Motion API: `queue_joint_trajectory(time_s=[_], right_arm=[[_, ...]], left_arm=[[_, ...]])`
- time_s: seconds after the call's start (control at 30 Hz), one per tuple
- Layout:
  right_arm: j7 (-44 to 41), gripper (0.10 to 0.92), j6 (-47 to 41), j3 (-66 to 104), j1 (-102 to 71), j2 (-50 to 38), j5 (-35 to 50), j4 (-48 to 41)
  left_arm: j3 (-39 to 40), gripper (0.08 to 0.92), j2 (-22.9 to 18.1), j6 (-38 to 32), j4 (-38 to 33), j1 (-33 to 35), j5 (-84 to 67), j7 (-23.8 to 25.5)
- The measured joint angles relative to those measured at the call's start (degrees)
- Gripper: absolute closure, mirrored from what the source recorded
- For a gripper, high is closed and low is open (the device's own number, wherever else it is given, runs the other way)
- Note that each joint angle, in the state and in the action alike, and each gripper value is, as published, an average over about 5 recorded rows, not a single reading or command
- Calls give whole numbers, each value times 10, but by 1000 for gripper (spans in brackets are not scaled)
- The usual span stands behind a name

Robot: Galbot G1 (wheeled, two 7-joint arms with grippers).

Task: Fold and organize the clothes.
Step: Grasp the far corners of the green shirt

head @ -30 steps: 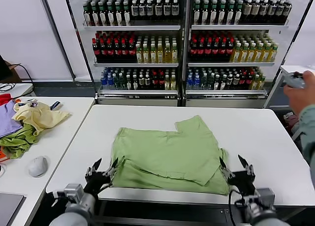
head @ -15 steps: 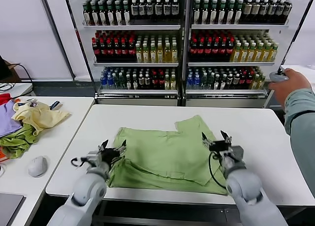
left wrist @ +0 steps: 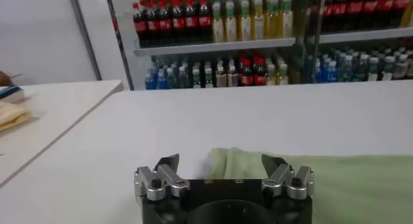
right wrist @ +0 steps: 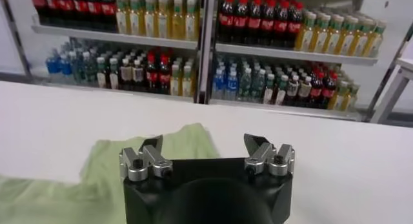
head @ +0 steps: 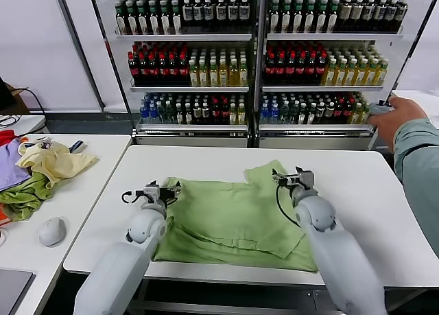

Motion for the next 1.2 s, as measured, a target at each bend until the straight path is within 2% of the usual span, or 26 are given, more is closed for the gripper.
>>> queue_joint_trajectory(time_s=[0.23,0.33,0.43,0.6,0.83,1.07,1.2], right_arm=[[-6,205,-8,-14,52,24,2,-84],[-9,239,-10,-16,65,33,6,-114],[-11,315,-11,-17,72,38,13,-136],[-16,461,-13,-19,81,41,26,-160],[-22,660,-14,-20,84,39,41,-175],[-22,850,-1,-19,68,27,49,-150],[-21,908,11,-15,50,17,57,-113]], left_arm=[[11,177,-4,13,38,-27,-12,1],[13,177,-3,19,44,-31,-24,2],[15,208,1,22,47,-33,-36,4],[22,330,7,25,47,-33,-54,9],[25,461,14,27,39,-25,-72,17],[18,613,26,16,23,-10,-91,28],[11,698,36,1,5,5,-107,36]])
